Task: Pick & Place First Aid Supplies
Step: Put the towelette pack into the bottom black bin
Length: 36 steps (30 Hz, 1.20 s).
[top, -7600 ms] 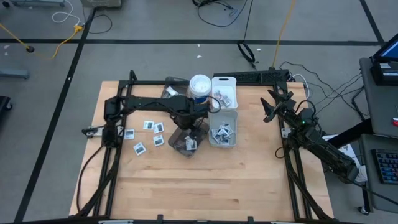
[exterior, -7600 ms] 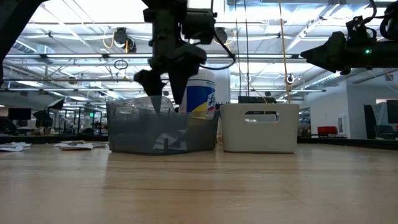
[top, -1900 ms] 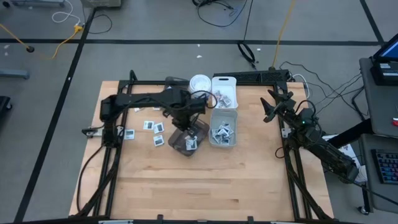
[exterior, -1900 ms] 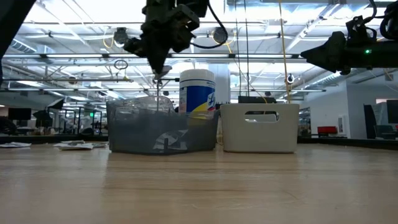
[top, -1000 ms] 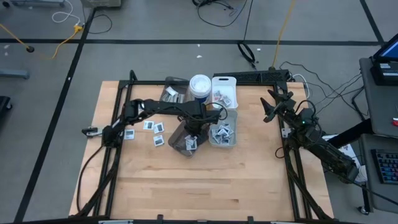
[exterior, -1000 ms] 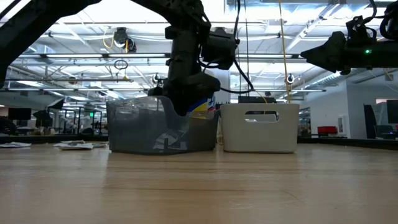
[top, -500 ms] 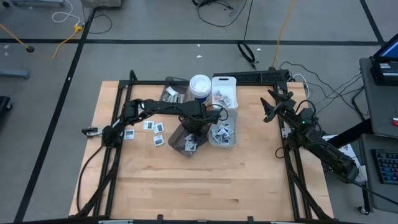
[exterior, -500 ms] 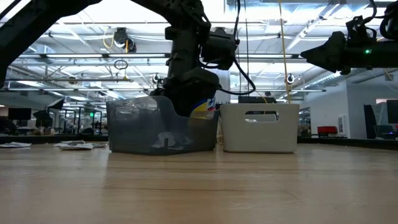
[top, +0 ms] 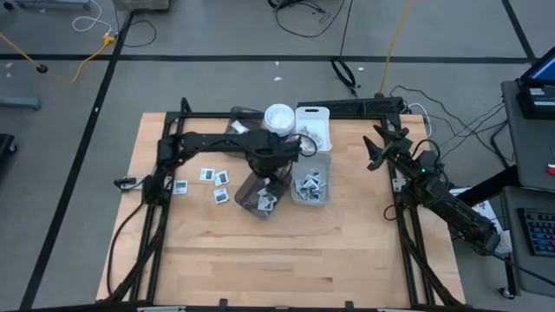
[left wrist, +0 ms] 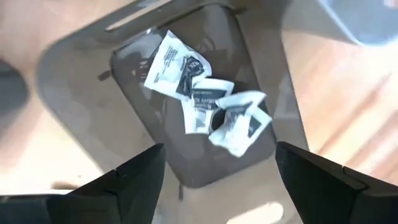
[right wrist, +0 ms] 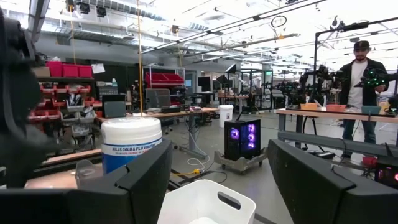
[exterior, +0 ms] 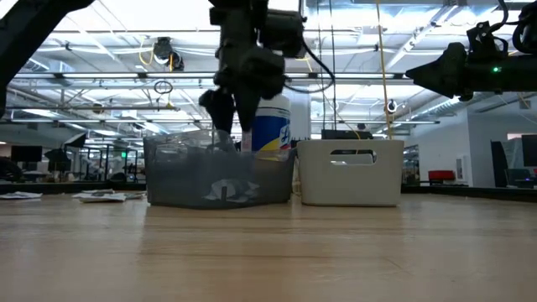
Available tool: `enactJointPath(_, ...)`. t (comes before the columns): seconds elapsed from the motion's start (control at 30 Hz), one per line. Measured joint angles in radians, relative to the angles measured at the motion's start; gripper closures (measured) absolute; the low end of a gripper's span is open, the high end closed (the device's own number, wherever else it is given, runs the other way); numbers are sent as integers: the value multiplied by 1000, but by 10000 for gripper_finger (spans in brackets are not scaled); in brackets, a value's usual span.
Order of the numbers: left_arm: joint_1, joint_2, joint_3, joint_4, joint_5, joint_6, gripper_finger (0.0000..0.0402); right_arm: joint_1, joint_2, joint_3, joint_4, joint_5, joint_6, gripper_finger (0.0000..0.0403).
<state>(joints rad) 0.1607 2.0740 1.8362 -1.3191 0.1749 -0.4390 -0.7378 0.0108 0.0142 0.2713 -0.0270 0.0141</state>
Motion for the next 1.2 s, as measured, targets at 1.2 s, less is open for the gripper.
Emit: enactJointPath(1.2,-59,-717,-781,105,-97,272,97,0,0,0,0,0,0,140)
